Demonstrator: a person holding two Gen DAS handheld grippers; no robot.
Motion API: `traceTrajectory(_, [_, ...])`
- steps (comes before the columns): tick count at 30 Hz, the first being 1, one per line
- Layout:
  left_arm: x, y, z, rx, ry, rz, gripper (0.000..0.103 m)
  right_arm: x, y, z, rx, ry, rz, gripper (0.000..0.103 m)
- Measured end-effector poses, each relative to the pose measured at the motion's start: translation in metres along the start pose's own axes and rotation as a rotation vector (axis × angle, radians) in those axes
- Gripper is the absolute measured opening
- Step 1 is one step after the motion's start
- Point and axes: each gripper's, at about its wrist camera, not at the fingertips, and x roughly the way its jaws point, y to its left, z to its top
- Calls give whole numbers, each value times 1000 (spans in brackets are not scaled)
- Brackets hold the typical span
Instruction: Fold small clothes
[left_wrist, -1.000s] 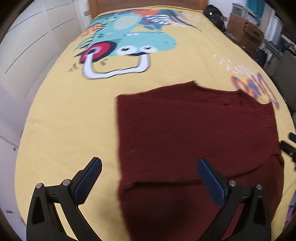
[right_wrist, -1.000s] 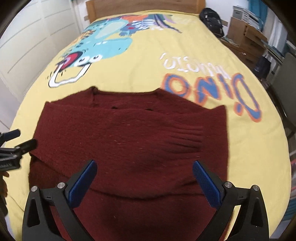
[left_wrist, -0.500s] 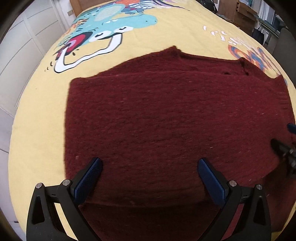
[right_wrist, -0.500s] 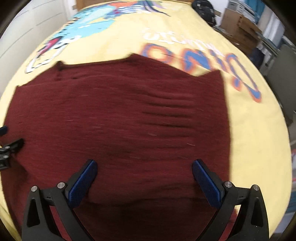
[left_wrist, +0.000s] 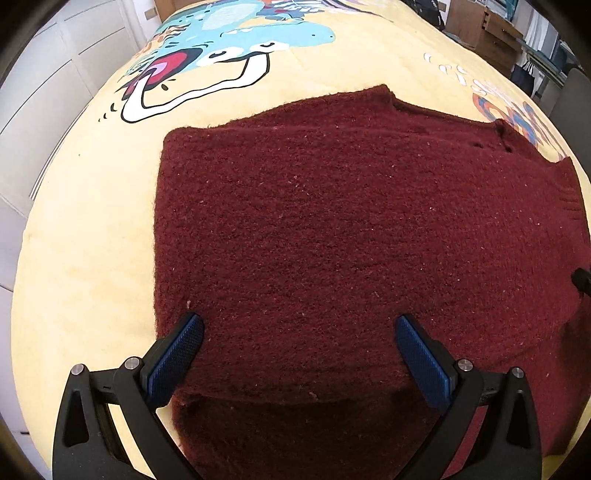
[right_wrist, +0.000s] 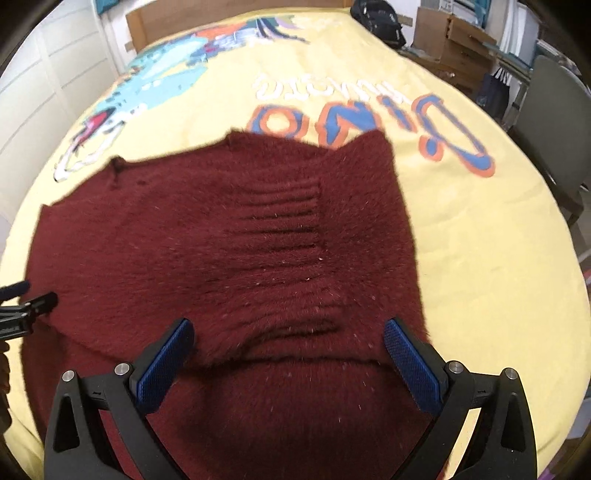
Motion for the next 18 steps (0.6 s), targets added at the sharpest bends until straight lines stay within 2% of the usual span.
traceTrajectory(3, [-16,-2,-5,-26,-17,-9,102,-23,-6,-6,34,-24,23,102])
traceTrajectory(9, [-64,3,-30,-82,-92,-51,102,-68,-19,-27,44,-64,12,102])
traceTrajectory(13, [-91,6,-57,-83,-140,-21,102,-84,-29,-48,58,-58,-2,102])
traceTrajectory(15, [-101,5,-73,-94,-141,1,102,-88,-33,-60,63,-52,-13,102])
traceTrajectory(18, [-110,7,-94,-122,-132,-17,102,-95,-41,-81,80,-39,-26,102])
